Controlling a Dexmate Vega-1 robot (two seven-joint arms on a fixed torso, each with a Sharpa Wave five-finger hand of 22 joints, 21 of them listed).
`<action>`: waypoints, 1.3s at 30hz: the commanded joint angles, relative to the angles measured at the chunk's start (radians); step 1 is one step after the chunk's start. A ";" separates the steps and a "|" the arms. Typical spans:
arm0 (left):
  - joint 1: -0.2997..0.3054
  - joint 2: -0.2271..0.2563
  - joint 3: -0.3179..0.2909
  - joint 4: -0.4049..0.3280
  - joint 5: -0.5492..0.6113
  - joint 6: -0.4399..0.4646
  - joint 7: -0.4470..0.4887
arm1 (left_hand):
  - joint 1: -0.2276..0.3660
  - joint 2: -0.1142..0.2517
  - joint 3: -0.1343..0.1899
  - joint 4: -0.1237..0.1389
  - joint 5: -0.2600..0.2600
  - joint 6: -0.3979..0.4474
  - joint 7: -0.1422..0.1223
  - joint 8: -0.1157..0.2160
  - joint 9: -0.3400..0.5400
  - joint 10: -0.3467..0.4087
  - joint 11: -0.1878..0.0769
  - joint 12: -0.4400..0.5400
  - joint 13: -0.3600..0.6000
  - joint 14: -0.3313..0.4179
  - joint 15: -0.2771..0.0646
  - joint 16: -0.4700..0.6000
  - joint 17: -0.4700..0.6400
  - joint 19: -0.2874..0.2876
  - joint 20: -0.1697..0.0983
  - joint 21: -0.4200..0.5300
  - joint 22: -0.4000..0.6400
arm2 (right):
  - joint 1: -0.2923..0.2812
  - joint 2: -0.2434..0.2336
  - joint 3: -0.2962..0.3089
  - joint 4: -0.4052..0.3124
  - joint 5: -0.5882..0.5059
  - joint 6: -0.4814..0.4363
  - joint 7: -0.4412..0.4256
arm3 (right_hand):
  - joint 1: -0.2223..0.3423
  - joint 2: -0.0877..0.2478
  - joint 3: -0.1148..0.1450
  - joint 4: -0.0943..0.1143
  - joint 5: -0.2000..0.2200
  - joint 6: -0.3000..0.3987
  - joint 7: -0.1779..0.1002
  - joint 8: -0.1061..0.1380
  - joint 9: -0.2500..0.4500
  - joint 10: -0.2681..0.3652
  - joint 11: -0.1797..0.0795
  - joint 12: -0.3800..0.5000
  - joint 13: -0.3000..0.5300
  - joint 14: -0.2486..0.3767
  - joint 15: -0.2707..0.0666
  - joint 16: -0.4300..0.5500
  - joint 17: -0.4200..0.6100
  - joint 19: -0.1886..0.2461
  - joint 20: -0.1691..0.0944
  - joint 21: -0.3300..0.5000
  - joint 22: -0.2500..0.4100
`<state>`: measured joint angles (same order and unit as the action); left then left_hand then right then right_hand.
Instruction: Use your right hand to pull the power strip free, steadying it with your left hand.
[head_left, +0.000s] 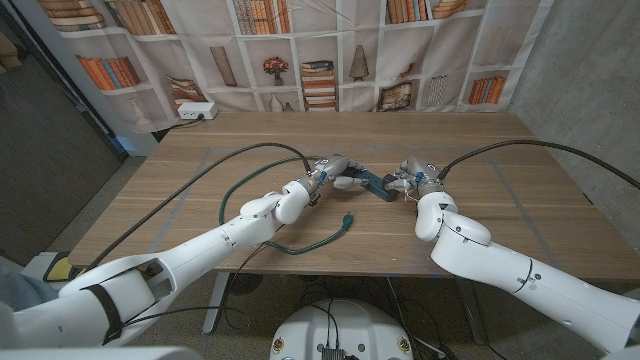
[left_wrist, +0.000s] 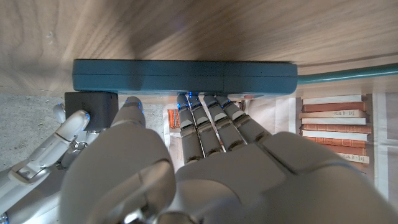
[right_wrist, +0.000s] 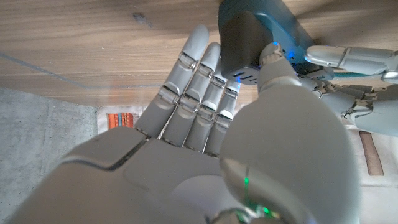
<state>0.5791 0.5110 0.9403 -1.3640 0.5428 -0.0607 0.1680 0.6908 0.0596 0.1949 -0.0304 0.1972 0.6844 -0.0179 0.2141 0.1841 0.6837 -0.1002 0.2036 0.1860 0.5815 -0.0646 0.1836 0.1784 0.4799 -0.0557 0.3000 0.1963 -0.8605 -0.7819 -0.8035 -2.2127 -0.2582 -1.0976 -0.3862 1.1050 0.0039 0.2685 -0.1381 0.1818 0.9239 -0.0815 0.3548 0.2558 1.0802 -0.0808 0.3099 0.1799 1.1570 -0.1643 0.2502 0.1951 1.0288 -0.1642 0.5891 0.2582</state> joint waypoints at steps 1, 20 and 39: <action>0.009 -0.003 0.012 -0.014 0.004 0.023 -0.044 | -0.004 0.001 0.006 0.004 -0.002 0.009 0.000 0.005 0.002 0.016 0.005 0.004 0.008 0.021 -0.045 0.013 0.012 0.013 0.001 0.024 0.009 | -0.051 0.006 0.057 -0.014 0.014 0.054 -0.069 | 0.068 0.092 -0.006 0.005 0.010 0.089 -0.083 0.012 0.030 0.137 -0.111 0.039 0.061 0.080 -0.073 0.002 0.004 0.003 -0.050 0.012 0.002; 0.014 0.005 0.012 -0.039 0.013 0.058 -0.051 | -0.004 0.004 0.006 0.005 -0.003 0.007 0.003 0.000 0.002 0.011 0.006 -0.001 0.007 0.017 -0.041 0.011 0.012 0.008 0.002 0.023 0.008 | -0.135 0.016 0.135 -0.011 0.014 0.189 -0.130 | 0.081 0.093 -0.028 0.002 0.024 0.099 -0.075 0.023 0.050 0.145 -0.104 0.063 0.113 0.104 -0.071 0.008 0.014 -0.006 -0.051 0.037 0.001; 0.032 0.038 -0.003 -0.097 0.055 0.069 -0.025 | -0.005 0.005 0.005 0.005 -0.005 0.005 0.004 -0.004 0.001 0.010 0.008 -0.003 0.007 0.014 -0.040 0.009 0.011 0.006 0.002 0.023 0.008 | -0.175 0.032 0.186 -0.059 -0.003 0.195 -0.162 | 0.084 0.096 -0.038 0.005 0.026 0.103 -0.079 0.019 0.045 0.137 -0.107 0.063 0.133 0.098 -0.071 -0.001 0.011 -0.022 -0.048 0.047 -0.003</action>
<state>0.6009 0.5353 0.9479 -1.4298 0.5721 -0.0061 0.1677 0.6906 0.0598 0.1977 -0.0276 0.1973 0.6839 -0.0183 0.2062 0.1842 0.6827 -0.0984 0.1960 0.1859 0.5801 -0.0663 0.1836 0.1775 0.4704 -0.0572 0.3000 0.1936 -1.0097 -0.7591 -0.6465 -2.2491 -0.2519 -0.9166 -0.5234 1.0945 0.0140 0.2326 -0.1353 0.2011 0.9413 -0.0801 0.3623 0.2559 1.1120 -0.0805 0.3409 0.1805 1.2532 -0.2327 0.2512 0.2041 1.0116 -0.1591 0.6259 0.2553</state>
